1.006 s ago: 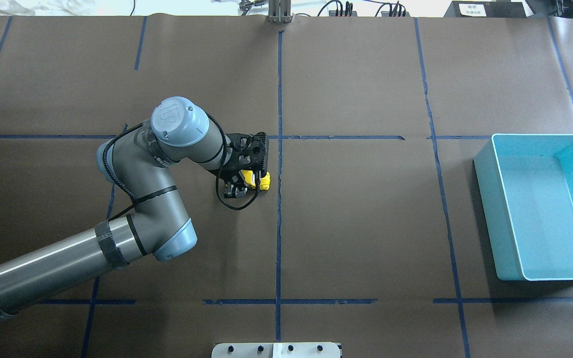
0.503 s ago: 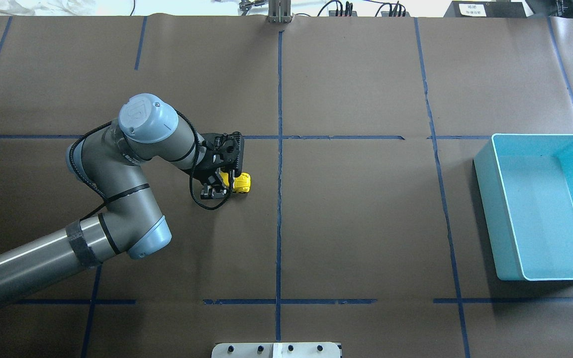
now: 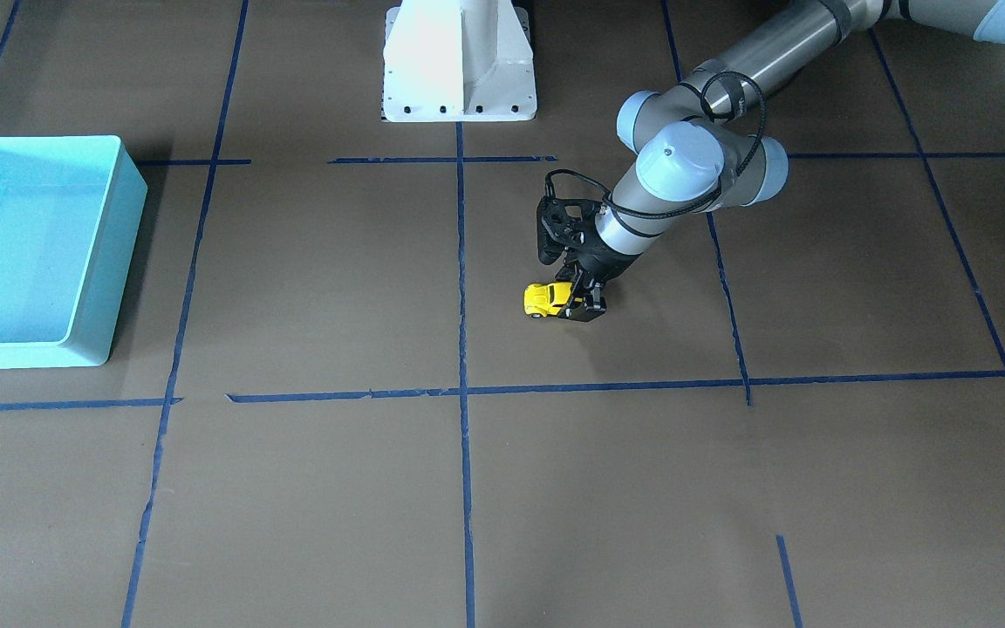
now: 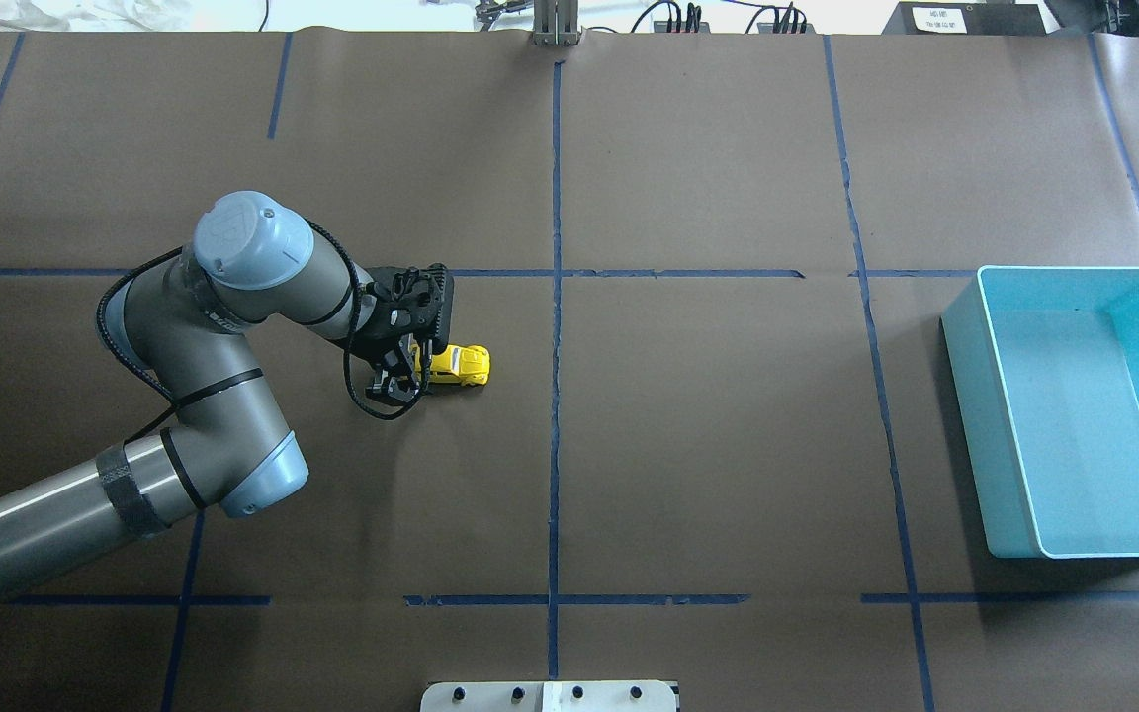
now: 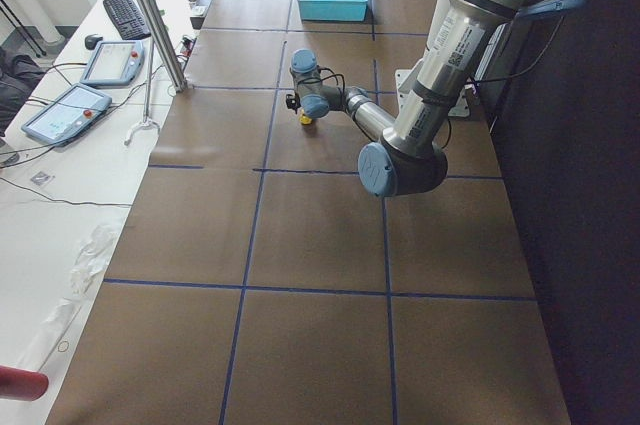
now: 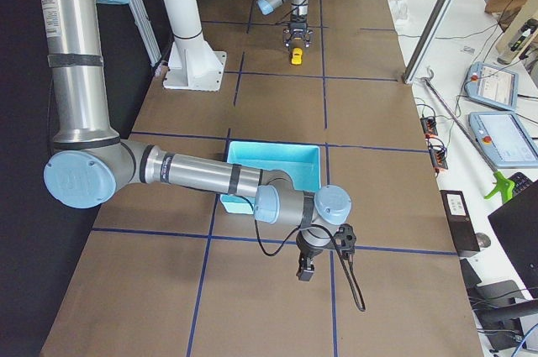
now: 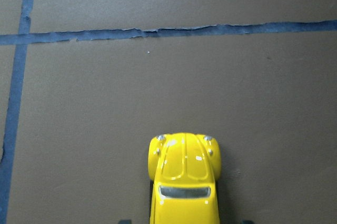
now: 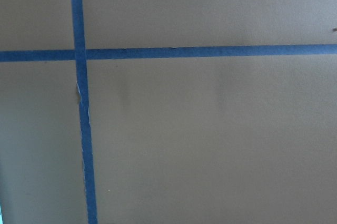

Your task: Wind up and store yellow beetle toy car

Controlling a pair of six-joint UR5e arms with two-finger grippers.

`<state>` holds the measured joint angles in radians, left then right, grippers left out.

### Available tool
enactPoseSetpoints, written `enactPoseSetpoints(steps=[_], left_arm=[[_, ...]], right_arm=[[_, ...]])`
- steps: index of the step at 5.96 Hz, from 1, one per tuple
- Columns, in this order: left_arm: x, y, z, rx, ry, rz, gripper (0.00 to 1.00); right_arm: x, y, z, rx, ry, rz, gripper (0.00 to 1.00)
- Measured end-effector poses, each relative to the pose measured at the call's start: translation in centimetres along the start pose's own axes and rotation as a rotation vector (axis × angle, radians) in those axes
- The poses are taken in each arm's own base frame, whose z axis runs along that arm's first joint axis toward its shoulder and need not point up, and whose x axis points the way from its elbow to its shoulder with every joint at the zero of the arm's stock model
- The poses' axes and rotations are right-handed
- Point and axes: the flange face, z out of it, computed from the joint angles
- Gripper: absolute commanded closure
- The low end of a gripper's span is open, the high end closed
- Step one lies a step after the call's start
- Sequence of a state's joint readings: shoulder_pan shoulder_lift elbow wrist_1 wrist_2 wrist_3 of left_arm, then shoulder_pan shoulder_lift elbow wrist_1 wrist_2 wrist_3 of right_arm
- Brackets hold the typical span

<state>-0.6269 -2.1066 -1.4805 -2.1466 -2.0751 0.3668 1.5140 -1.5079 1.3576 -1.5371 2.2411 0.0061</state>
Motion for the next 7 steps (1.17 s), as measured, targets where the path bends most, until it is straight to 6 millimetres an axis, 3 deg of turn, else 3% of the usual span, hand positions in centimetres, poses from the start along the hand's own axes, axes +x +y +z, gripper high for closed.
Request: enactPoseSetpoints(steps=[3, 5, 6, 7], left_arm=[[0.0, 0.0, -1.7, 0.017, -0.015, -0.002, 0.0], [-1.0, -0.1, -4.4, -0.009, -0.008, -0.043, 0.0], [-1.4, 0.7, -6.1, -0.028, -0.007, -0.069, 0.0], [-1.4, 2.8, -8.8, -0.081, -0.004, -0.126, 0.0]], right_arm=[[0.0, 0.0, 0.0, 0.001, 0.0, 0.0, 0.0], [-0.2, -0.1, -0.2, 0.004, -0.001, -0.002, 0.0], [-0.3, -0.3, -0.4, 0.008, -0.003, -0.004, 0.0], [-0.5, -0.4, -0.6, 0.011, -0.004, -0.007, 0.0]])
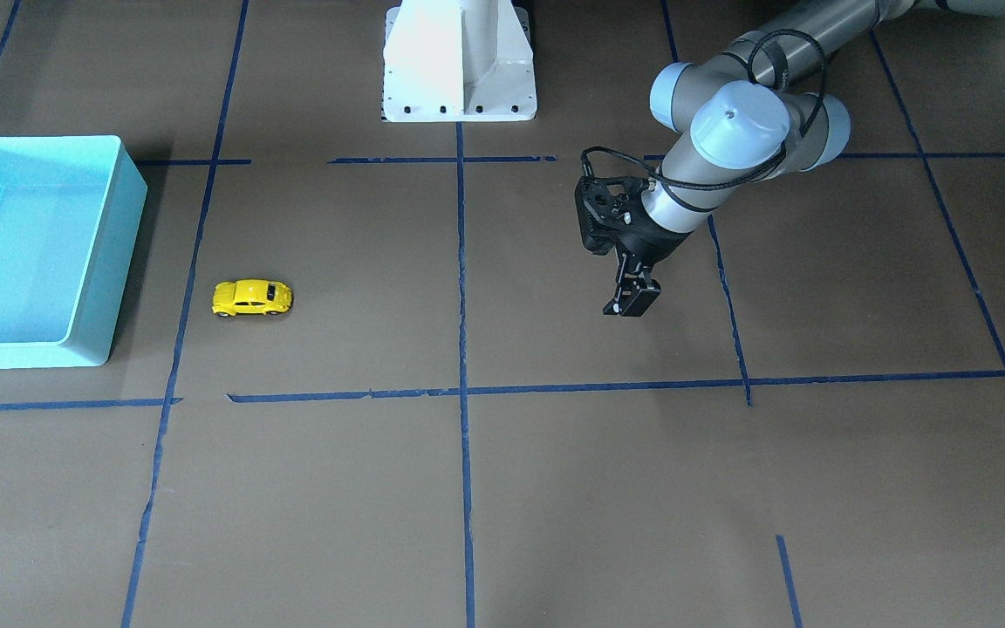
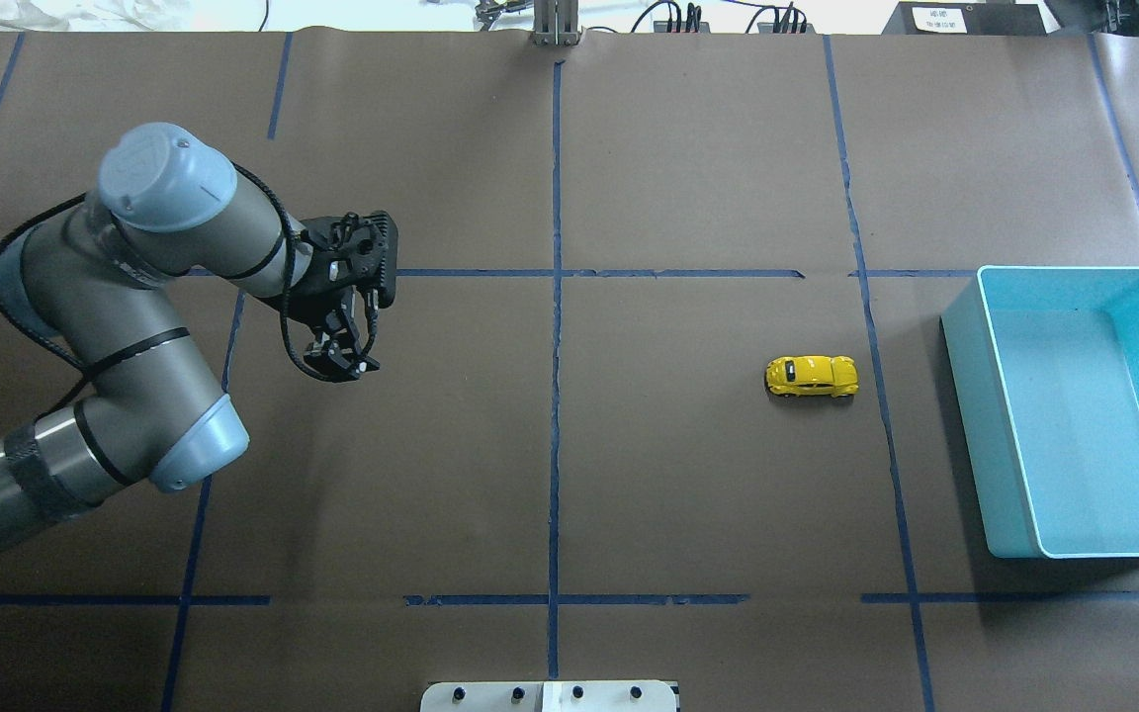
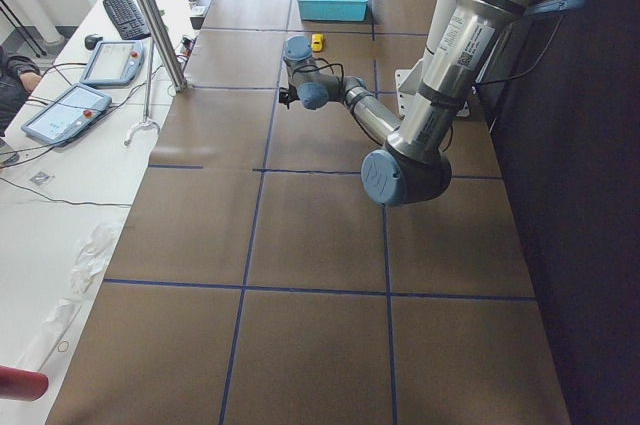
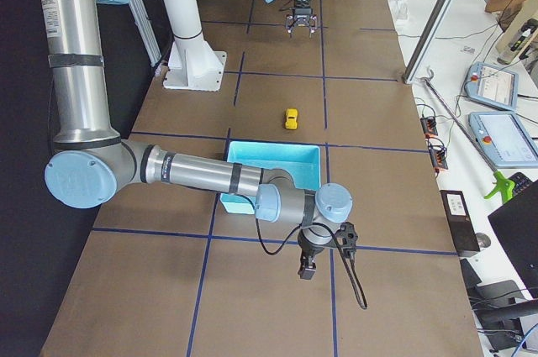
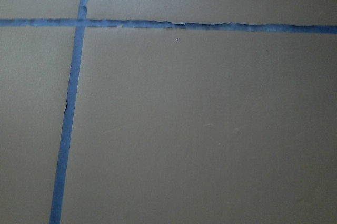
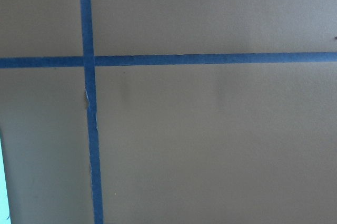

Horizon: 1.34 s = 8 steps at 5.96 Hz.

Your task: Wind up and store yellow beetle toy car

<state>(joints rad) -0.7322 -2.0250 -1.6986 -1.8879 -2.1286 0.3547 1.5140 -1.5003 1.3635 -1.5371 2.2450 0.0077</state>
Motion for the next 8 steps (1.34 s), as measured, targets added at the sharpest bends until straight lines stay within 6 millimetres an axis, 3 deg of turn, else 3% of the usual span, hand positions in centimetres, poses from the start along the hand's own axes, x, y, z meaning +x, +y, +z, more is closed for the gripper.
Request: enactPoseSetpoints(steps=[2, 4, 6, 7, 8], left_arm=[[-1.7, 5.3, -6.1, -0.166, -0.011, -0.184, 0.0], [-6.4, 11.7, -12.4, -0.286, -0.063, -0.435, 0.0], [-11.3, 20.0, -18.6, -0.34, -0.161, -0.817, 0.0], [-11.8, 24.4, -20.6, -0.354, -0.187, -0.96, 0.0], [-11.1, 30.2, -22.1, -0.346, -0.191, -1.067, 0.0]], right_arm=[[-0.2, -0.1, -0.3, 0.006, -0.001, -0.005, 0.0], [-1.4, -0.4, -1.7, 0.034, -0.004, -0.027, 0.0], [-4.0, -0.6, -4.7, 0.095, -0.018, -0.085, 0.0], [-5.7, -0.6, -6.3, 0.125, -0.033, -0.128, 0.0], [-8.6, -0.6, -7.6, 0.146, -0.065, -0.191, 0.0]])
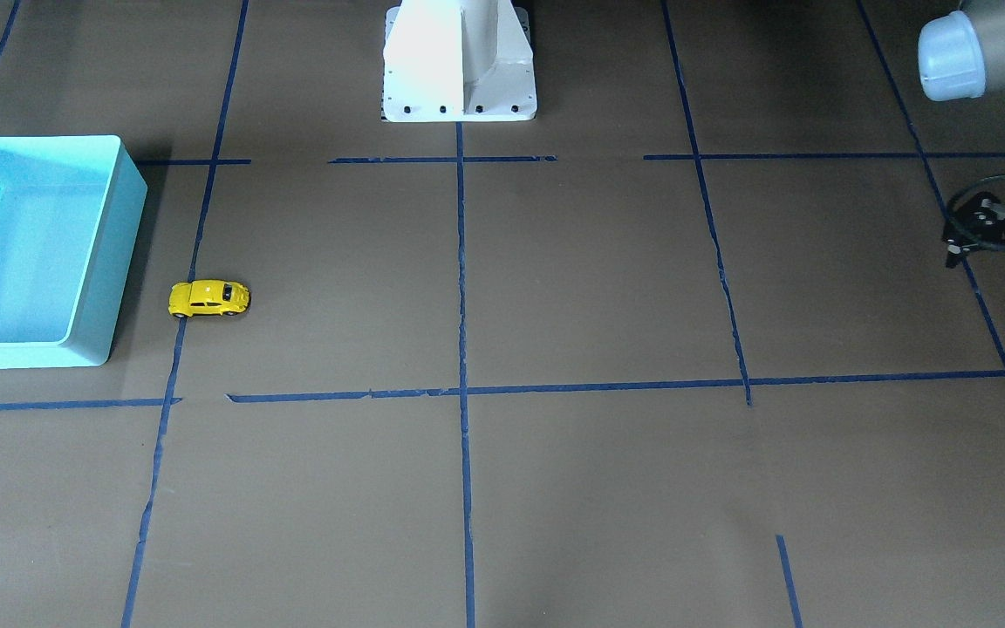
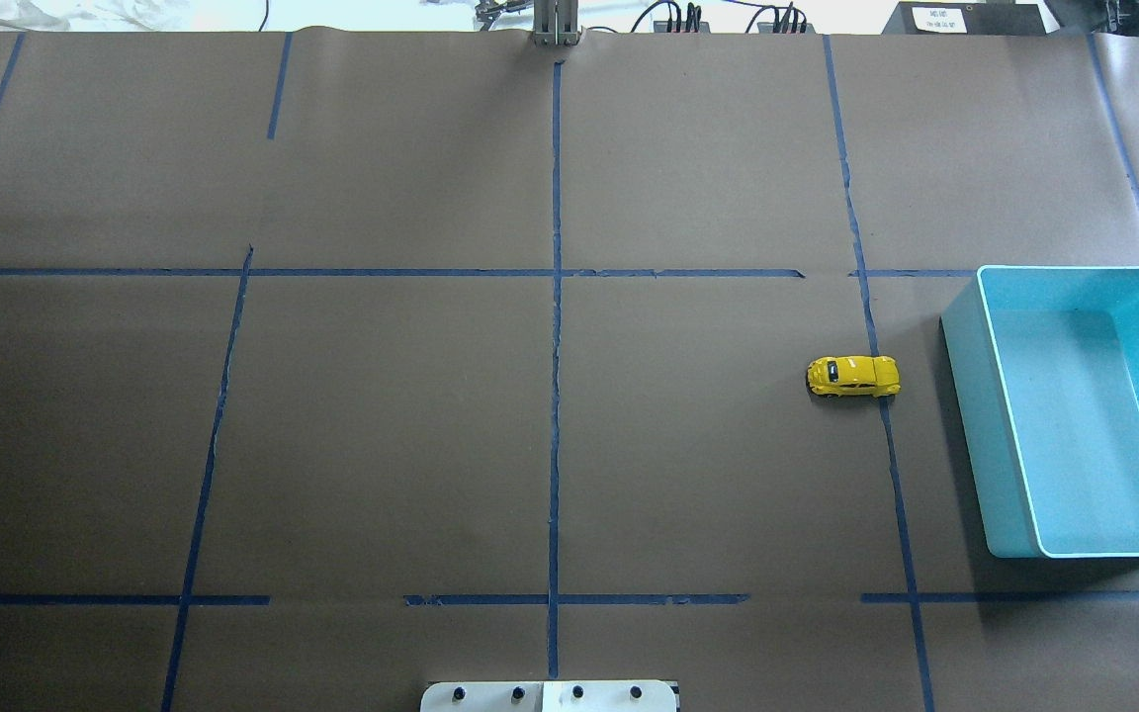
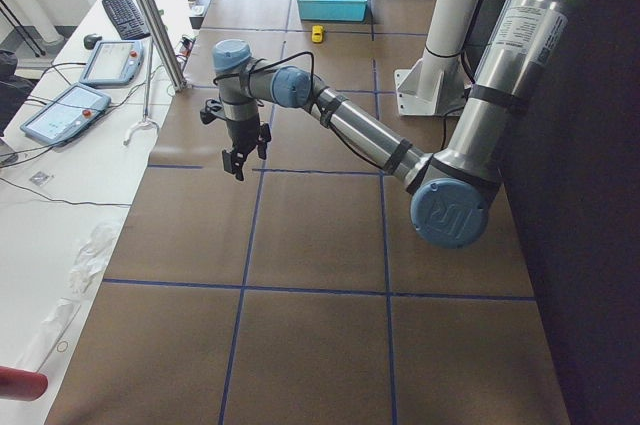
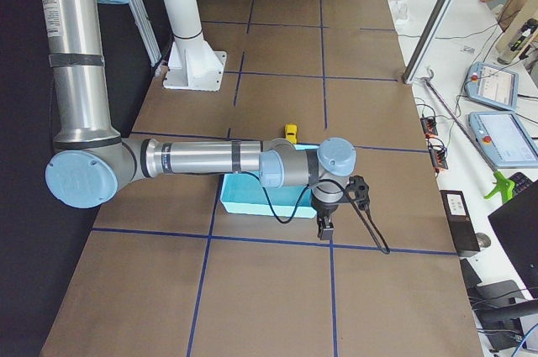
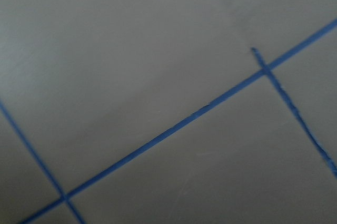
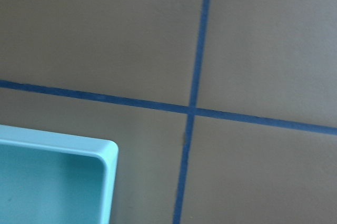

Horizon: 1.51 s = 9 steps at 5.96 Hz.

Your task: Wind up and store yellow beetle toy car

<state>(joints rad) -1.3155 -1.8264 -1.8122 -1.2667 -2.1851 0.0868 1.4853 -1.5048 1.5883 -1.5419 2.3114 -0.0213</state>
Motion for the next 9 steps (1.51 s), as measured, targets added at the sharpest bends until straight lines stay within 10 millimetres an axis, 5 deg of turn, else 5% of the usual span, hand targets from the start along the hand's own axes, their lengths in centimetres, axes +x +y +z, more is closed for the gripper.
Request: enactPoseSetpoints(steps=[1, 3, 4, 6, 9], left_arm=[[-4.6, 4.3, 1.8, 0.012, 0.023, -0.073, 0.0], [-13.0, 12.3, 6.6, 0.03, 0.08, -0.206, 0.0], [-14.9, 14.7, 8.2, 0.029, 0.137, -0.252, 0.0], [-16.1, 15.9, 9.2, 0.029, 0.136, -0.257, 0.0], [-16.9, 16.1, 7.6, 0.052, 0.098, -0.221, 0.0]], right_arm=[[-4.3, -0.8, -0.6, 0.014, -0.033, -0.084, 0.0], [-16.1, -1.1, -1.5, 0.036, -0.076, -0.312, 0.0], [-22.0, -0.8, -0.4, 0.02, -0.088, -0.433, 0.0], [-29.9, -0.6, 2.6, 0.004, -0.045, -0.774, 0.0], [-37.2, -3.5, 2.3, 0.071, 0.09, -1.248, 0.0]])
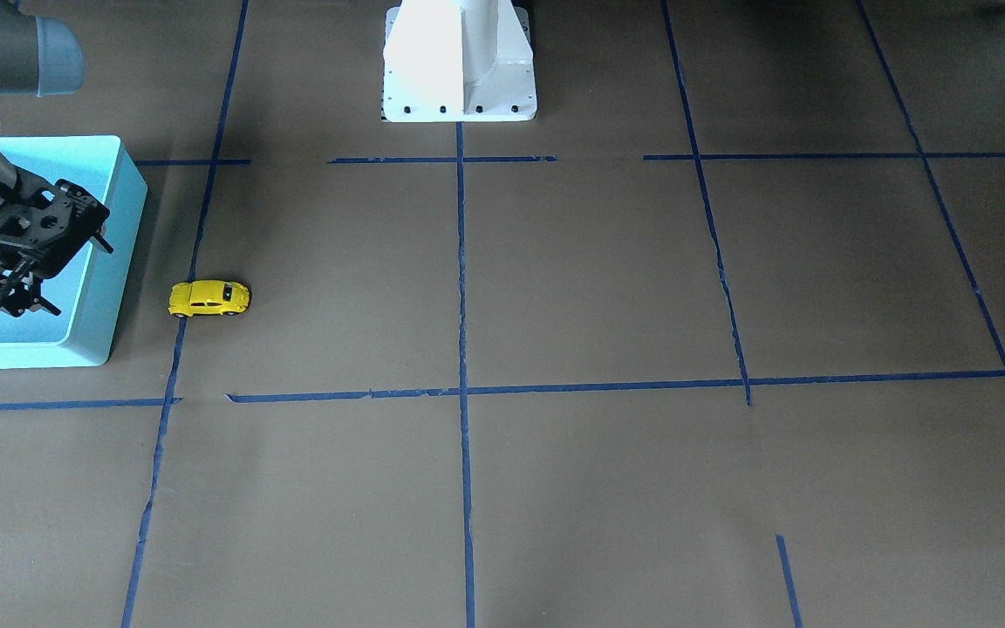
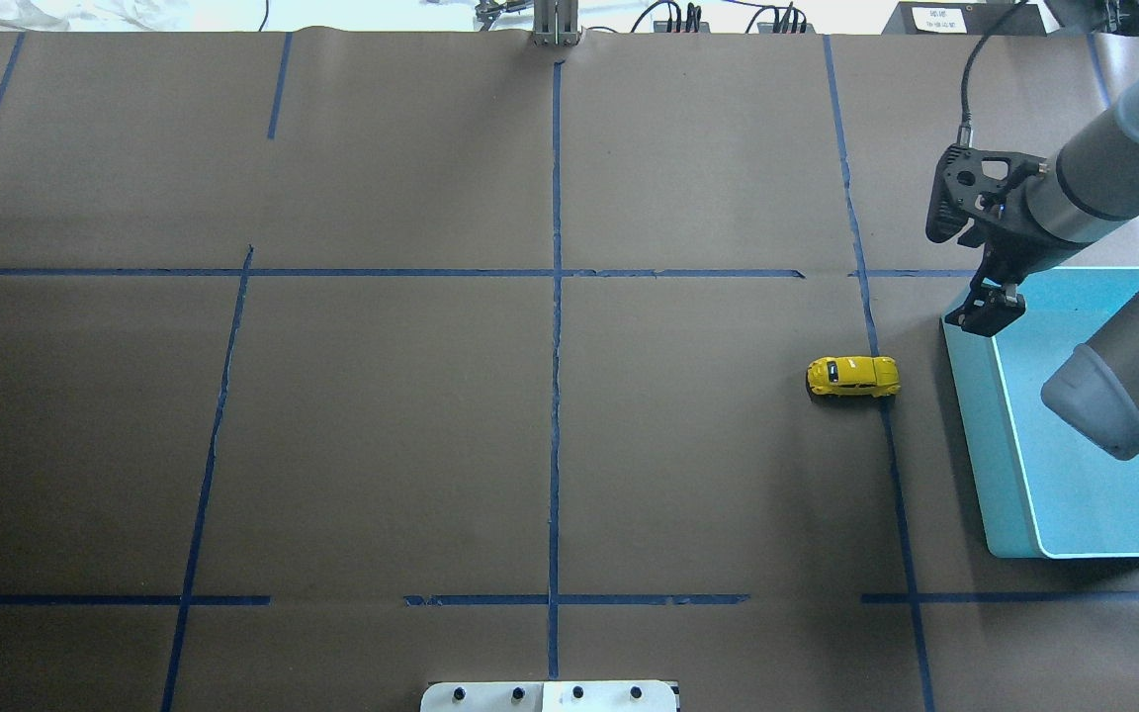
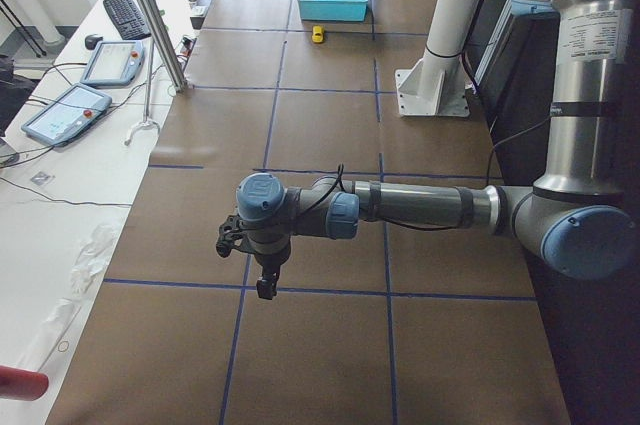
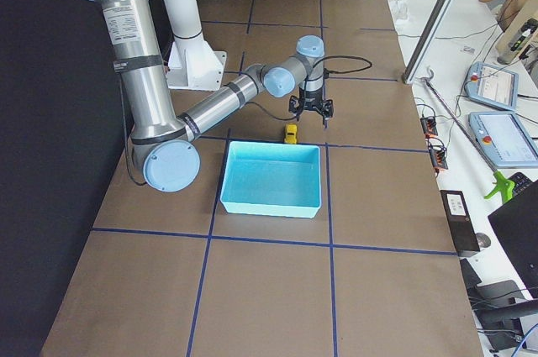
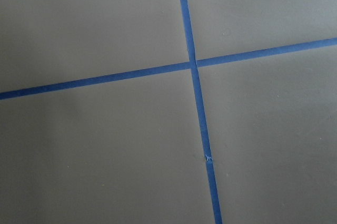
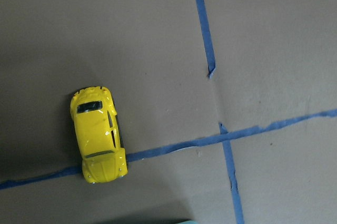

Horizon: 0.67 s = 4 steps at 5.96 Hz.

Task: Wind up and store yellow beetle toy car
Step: 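Move the right gripper from the bin down over the yellow car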

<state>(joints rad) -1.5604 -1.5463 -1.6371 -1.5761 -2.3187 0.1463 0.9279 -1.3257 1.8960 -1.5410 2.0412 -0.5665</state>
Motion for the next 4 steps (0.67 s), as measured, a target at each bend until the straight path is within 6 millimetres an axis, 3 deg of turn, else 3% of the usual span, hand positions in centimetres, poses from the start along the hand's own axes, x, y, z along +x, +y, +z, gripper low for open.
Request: enactPoseSetpoints(steps=[1, 4], left_arm=[[-0.4, 0.3, -0.3, 0.0, -0.002, 0.019, 0.0], [-1.2, 0.8, 0.4, -0.019, 0.003, 0.006, 0.0]], right_arm=[[-0.2, -1.2, 0.3, 0.014, -0.022, -0.036, 0.0], [-1.2, -2.5, 4.8, 0.002, -0.125, -0.022, 0.0]])
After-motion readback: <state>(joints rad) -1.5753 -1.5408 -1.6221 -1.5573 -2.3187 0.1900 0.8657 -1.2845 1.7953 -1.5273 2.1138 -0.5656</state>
